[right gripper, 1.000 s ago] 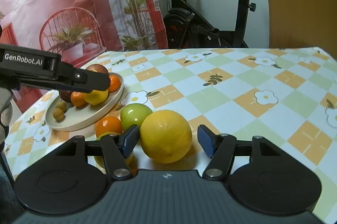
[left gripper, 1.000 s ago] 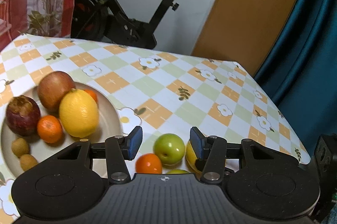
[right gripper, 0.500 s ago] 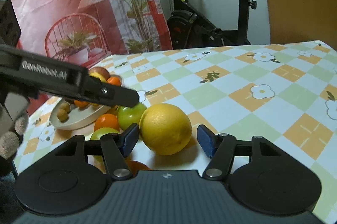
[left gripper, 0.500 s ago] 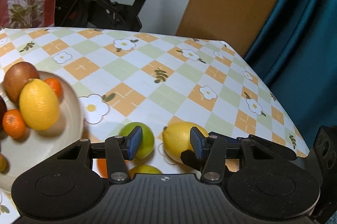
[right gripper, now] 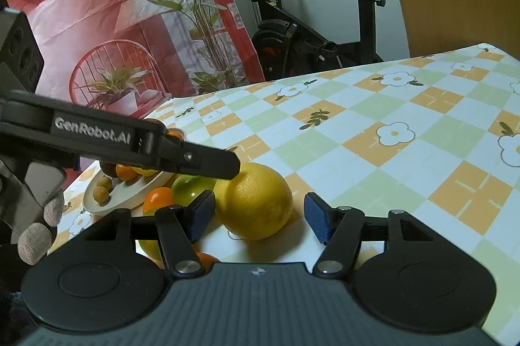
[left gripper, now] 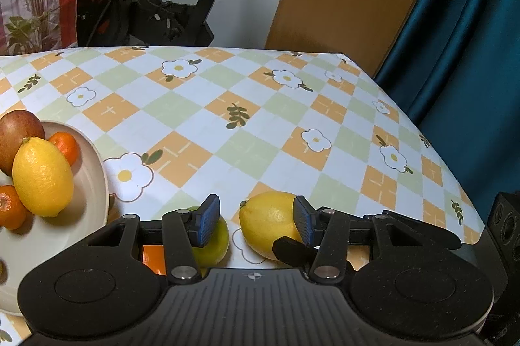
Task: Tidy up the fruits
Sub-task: 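Close the left gripper on the large lemon while the right gripper clamps it too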
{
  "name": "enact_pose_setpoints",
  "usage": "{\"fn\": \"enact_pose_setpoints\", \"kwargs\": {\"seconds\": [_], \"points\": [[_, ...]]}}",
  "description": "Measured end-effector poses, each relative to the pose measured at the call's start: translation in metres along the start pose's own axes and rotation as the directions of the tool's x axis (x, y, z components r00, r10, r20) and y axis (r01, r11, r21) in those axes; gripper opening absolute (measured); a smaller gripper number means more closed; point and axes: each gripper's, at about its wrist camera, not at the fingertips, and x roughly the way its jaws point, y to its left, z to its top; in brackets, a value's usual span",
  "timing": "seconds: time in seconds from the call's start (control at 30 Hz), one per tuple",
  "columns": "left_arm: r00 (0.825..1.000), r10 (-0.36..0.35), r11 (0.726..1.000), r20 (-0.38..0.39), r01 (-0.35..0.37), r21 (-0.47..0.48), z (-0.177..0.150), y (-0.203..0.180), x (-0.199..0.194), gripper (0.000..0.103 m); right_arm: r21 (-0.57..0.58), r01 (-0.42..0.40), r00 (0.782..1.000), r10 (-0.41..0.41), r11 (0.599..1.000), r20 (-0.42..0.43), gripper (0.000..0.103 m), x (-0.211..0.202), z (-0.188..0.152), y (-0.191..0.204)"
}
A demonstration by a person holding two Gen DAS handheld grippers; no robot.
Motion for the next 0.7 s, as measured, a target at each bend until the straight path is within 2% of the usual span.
{"fn": "enact_pose_setpoints", "kwargs": {"seconds": [0.47,0.7], "points": [[0.995,-0.078,0.997,-0.068,0.077,-0.022,0.007,-0.005,0.019,0.052,0.055,0.004,1.000,-0.005,0.998,0.019,0.063,-0.006,0.000,-0.008],[0.995,-0.073,0.997,-0.064,0.073,-0.010,0.008,-0.008,0.023,0.053,0.060,0.000,1.000,-0.001,0.998,0.018,0.062,-0.008,0.000,-0.010]]}}
